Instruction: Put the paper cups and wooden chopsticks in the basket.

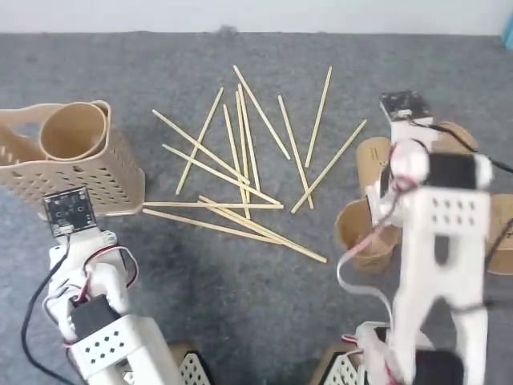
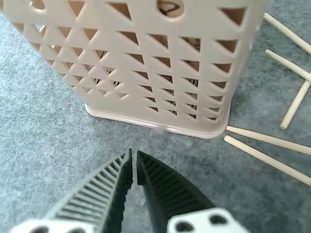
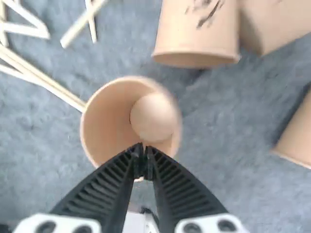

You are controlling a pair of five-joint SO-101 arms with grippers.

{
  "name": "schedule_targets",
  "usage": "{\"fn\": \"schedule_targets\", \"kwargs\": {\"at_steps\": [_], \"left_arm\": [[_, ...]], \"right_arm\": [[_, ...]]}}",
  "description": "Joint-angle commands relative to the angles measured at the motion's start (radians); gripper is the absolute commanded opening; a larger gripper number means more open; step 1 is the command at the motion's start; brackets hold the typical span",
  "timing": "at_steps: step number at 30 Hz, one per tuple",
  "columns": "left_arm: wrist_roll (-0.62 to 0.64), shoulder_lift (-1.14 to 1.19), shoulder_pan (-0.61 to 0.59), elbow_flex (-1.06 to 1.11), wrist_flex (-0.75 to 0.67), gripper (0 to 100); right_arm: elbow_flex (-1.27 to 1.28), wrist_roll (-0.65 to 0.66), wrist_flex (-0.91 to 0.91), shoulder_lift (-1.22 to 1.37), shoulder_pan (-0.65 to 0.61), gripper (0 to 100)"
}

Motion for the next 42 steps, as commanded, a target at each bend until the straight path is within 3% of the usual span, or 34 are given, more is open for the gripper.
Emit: {"fn": "schedule_targets", "kwargs": {"at_steps": [1,4,9,31,34,42], "left_arm": [[0.009,0.009,0.008,-0.015,-0.029,2],[0.009,0.009,0.006,-0.015,-0.029,2],[0.009,0.009,0.006,-0.015,-0.029,2],[0.006,0.009,0.006,-0.015,-0.028,2],[0.006,0.009,0.006,-0.015,-0.028,2],[0.011,0.017,0.008,-0.036,-0.005,2]], "right_arm": [[-0.071,0.037,0.030,-0.128,0.045,6.6],[-0.071,0.095,0.035,-0.145,0.104,12.5],[0.055,0.143,0.015,-0.111,0.127,13.3],[0.565,0.144,-0.562,-0.097,0.203,11.9],[0.531,0.121,-0.535,-0.108,0.214,0.0],[0.224,0.123,-0.143,-0.111,0.217,0.7]]}}
